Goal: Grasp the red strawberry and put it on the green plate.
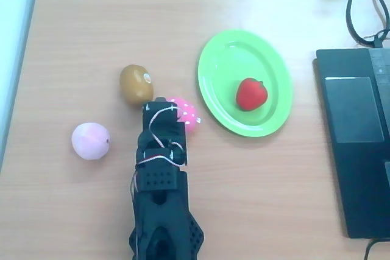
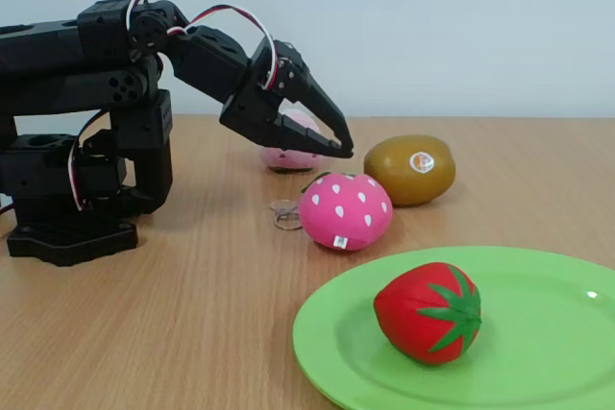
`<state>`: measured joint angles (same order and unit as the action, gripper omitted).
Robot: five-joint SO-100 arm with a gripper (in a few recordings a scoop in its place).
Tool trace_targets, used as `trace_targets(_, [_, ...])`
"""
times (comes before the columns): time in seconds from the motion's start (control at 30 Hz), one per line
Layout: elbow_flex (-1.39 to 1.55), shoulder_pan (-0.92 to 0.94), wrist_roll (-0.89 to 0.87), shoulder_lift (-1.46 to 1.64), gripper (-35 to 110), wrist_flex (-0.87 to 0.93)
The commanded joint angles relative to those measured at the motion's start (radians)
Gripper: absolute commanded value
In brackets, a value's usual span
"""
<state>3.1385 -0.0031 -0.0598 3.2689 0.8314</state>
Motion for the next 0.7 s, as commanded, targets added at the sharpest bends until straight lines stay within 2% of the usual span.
trace_targets(0.0, [0.02,-0.034,-0.02,0.026,-8,0.121])
trace_targets(0.23, [-0.06,-0.052,-0.034,0.026,-8,0.437])
trace_targets(0.67, [-0.06,-0.044,-0.031,0.026,-8,0.436])
